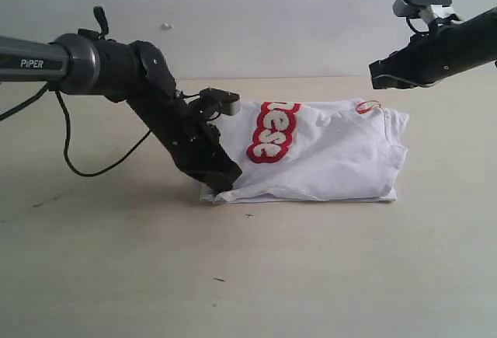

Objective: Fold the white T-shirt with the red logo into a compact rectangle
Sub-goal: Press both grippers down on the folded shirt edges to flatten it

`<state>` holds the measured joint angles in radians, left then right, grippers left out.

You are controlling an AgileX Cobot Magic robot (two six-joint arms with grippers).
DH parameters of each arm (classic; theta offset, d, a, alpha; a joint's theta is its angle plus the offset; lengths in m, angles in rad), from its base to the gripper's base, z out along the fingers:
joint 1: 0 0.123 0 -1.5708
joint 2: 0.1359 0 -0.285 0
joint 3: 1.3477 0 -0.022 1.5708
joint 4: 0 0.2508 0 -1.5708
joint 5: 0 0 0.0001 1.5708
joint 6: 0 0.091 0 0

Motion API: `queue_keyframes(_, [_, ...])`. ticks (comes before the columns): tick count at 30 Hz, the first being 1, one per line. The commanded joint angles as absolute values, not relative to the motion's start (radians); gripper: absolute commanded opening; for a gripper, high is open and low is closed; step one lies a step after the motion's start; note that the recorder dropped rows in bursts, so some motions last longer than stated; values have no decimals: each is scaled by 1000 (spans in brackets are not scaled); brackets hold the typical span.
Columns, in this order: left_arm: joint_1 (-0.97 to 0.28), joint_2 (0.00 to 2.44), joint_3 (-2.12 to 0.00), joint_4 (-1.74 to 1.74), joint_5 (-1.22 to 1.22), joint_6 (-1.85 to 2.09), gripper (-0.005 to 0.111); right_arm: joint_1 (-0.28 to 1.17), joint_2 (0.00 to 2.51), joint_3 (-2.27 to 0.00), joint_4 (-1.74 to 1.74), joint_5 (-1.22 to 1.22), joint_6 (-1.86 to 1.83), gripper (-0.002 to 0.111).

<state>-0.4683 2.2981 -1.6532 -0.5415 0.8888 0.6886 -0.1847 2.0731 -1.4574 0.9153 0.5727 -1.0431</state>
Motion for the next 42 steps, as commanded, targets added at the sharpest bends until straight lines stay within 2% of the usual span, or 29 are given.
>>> queue_keyframes(1, [-459, 2294, -1652, -318, 1010, 562, 3, -185, 2058, -1464, 941, 582, -1042, 22])
queue_keyframes(5, [-437, 2258, -1652, -293, 1092, 539, 3, -185, 2058, -1481, 950, 620, -1017, 29])
queue_keyframes(9, [-405, 2141, -1652, -302, 1115, 537, 3, -185, 2058, -1555, 950, 738, -959, 30])
queue_keyframes(11, [-380, 2081, -1652, -377, 1037, 547, 3, -185, 2058, -1563, 925, 813, -936, 21])
queue_keyframes(13, [-378, 2069, -1652, -519, 895, 615, 3, -185, 2060, -1561, 851, 891, -933, 0])
queue_keyframes(16, [-423, 2123, -1652, -805, 714, 793, 3, -141, 2060, -1536, 656, 918, -820, 0])
queue_keyframes(20, [-470, 2214, -1652, -843, 570, 826, 3, -83, 2060, -1497, 563, 886, -791, 0])
queue_keyframes(30, [-398, 2353, -1652, -790, 578, 725, 3, -59, 2167, -1492, 330, 884, -608, 0])
queue_keyframes(42, [-329, 2345, -1652, -743, 676, 652, 3, -59, 2176, -1558, 399, 933, -604, 0])
